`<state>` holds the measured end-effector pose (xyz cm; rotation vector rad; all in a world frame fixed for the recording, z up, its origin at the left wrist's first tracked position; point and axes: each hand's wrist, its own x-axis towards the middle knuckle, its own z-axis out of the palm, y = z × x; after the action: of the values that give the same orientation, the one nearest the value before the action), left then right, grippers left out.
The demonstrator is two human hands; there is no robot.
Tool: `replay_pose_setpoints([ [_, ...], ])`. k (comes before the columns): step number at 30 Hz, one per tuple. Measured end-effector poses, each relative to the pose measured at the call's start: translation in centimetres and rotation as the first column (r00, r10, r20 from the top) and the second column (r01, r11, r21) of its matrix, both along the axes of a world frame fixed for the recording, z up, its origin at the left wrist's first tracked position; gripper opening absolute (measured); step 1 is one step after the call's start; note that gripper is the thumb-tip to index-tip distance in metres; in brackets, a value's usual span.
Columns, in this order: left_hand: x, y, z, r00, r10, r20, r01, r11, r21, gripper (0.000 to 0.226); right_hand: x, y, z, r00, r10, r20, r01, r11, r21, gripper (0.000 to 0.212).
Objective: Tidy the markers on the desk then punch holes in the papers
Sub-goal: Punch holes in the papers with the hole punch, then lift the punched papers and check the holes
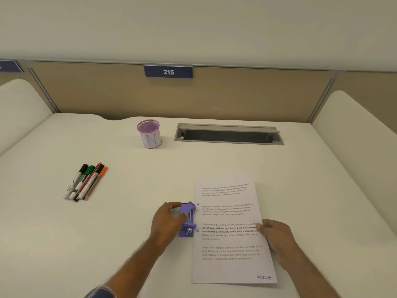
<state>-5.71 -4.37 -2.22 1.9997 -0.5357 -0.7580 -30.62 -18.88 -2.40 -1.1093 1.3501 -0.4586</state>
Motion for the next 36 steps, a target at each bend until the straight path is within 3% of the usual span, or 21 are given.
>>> replay_pose_setpoints([
  [10, 0.6, 0.0, 0.3, 1.0, 0.013, 0.007, -0.013, 1.0, 0.004, 0.039, -3.0, -2.0, 1.4, 0.997, -0.057, 0.05, 0.06, 0.996, -0.065, 0.013],
  [16, 0.6, -2.0, 2.8, 0.996, 0.014, 0.088, -0.006, 0.996, -0.091, 0.035, -2.8, -3.3, 4.9, 0.987, -0.059, 0.148, 0.081, 0.986, -0.144, 0.015],
  [19, 0.3, -3.9, 5.3, 0.997, -0.075, 0.02, 0.078, 0.973, -0.219, 0.035, -2.2, -3.4, 7.0, 0.975, -0.027, 0.219, 0.071, 0.978, -0.196, 0.015],
  [23, -0.6, -6.3, 9.3, 0.942, -0.278, -0.19, 0.186, 0.899, -0.396, 0.043, -1.4, -3.2, 9.2, 0.95, 0.017, 0.312, 0.065, 0.966, -0.25, 0.014],
  [26, -1.2, -7.4, 11.3, 0.899, -0.353, -0.26, 0.201, 0.859, -0.472, 0.031, -1.1, -3.0, 10.2, 0.937, 0.048, 0.345, 0.067, 0.947, -0.314, 0.014],
  [36, -4.2, -8.2, 13.3, 0.943, -0.315, -0.112, 0.203, 0.806, -0.556, 0.019, -2.5, -2.6, 11.3, 0.921, 0.062, 0.386, 0.182, 0.806, -0.563, 0.017],
])
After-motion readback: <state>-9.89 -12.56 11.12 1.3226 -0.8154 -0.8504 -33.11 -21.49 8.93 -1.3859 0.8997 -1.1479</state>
